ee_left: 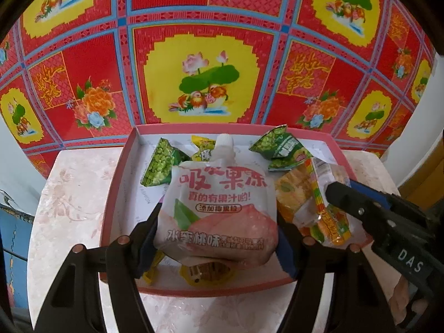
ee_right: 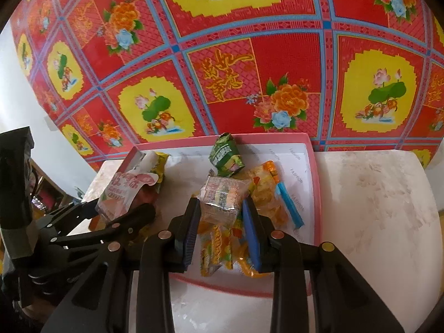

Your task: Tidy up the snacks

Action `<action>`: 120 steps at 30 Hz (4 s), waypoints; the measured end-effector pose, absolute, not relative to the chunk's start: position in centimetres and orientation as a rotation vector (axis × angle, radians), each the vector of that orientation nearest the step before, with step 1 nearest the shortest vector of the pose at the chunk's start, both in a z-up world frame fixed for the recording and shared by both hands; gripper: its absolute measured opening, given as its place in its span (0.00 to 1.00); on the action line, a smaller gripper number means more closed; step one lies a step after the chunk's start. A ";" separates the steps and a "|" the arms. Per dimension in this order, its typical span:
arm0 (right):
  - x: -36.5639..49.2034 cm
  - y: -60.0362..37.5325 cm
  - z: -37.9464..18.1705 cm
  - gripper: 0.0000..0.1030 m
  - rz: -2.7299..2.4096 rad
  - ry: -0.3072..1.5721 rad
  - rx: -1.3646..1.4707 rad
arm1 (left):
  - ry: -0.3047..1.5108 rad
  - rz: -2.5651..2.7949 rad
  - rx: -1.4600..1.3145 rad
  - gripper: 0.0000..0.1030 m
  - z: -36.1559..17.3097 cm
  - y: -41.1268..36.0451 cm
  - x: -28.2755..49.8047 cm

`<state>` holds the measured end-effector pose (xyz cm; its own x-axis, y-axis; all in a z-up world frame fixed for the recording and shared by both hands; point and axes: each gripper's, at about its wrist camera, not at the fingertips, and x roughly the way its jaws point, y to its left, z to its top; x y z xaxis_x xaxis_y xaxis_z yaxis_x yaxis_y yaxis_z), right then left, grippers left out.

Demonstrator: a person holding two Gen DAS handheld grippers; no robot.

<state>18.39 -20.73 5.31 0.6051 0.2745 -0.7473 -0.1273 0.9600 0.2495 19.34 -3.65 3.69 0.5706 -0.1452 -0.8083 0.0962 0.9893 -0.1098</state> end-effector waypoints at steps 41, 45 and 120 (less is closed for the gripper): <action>17.5 -20.5 5.4 0.56 0.189 0.867 0.162 | 0.918 -0.111 -0.060 0.85 5.2 -2.9 18.0; 16.9 -20.5 6.1 0.60 0.189 0.855 0.165 | 0.909 -0.103 -0.048 0.85 5.9 -2.8 17.2; 11.0 -19.5 3.9 0.72 0.143 0.965 0.147 | 1.045 -0.050 -0.020 0.85 4.1 -3.4 12.5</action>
<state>10.96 -19.49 3.93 0.5618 0.1866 -0.8060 -0.0560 0.9806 0.1879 12.45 -3.36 4.15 0.5006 -0.0509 -0.8642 0.0321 0.9987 -0.0402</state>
